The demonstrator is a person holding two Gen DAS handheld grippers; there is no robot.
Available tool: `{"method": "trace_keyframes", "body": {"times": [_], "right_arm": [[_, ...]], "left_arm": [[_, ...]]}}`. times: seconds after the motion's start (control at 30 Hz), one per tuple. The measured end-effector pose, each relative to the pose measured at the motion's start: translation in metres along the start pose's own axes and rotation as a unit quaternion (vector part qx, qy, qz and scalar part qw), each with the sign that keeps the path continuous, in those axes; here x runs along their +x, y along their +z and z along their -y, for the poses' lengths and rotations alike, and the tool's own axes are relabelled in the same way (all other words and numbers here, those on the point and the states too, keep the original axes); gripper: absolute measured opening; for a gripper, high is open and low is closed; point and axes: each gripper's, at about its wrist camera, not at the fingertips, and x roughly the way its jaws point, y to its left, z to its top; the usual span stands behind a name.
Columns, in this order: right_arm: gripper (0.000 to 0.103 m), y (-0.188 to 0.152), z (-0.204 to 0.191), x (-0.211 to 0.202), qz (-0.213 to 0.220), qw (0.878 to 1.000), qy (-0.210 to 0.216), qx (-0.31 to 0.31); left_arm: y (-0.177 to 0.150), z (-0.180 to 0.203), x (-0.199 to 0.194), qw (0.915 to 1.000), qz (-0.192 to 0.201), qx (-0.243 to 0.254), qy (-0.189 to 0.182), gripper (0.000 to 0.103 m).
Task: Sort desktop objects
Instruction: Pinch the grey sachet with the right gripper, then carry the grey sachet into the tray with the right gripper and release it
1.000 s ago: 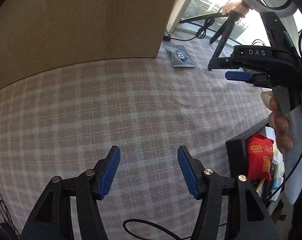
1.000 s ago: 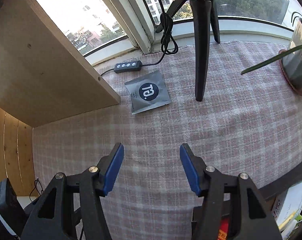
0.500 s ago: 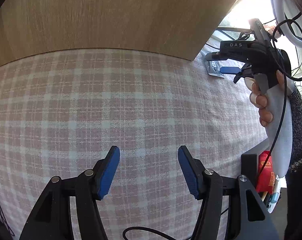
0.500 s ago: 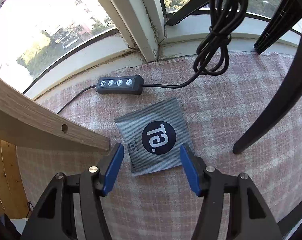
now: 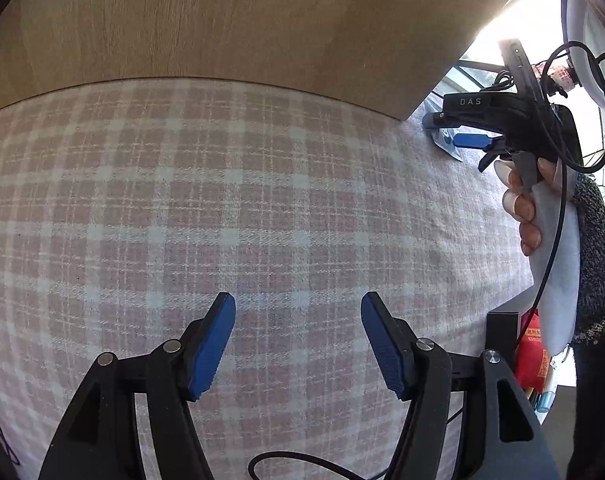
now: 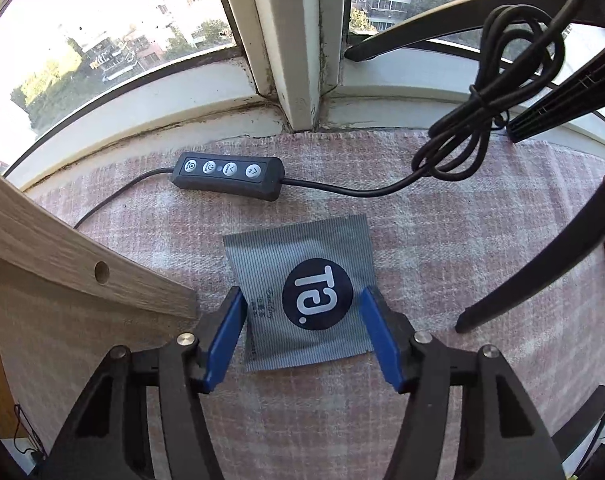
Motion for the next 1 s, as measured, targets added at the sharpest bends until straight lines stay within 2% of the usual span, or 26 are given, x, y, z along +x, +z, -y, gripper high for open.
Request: {"method": "trace_keyframes", "body": {"times": [0.1,0.13,0.23,0.37,0.63,1.0], "right_arm": [[0.038,-0.004,-0.002,-0.005,0.000,1.000,0.005,-0.013],[0.029,-0.007,-0.004,-0.006,0.000,1.000,0.005,-0.019],[0.023,-0.017,-0.012,-0.010,0.000,0.999,-0.007,-0.045],[0.015,-0.034,-0.009,-0.016,-0.008,0.999,0.014,-0.044],[0.007,-0.105,0.001,-0.044,-0.030,0.994,0.089,-0.047],[0.004,-0.186,0.026,-0.102,-0.006,0.991,0.131,-0.037]], "left_arm": [[-0.004,0.001,0.000,1.0000,-0.002,0.006,0.003,0.063],[-0.005,0.002,0.000,1.0000,-0.002,0.007,0.004,0.063],[-0.009,0.004,-0.003,0.9999,-0.002,0.010,0.004,0.063],[-0.014,0.006,-0.009,0.9999,0.003,0.014,0.007,0.063],[-0.029,0.014,-0.016,0.9997,0.004,0.023,0.010,0.063],[-0.071,0.044,-0.031,0.9980,0.009,0.060,0.016,0.063]]}}
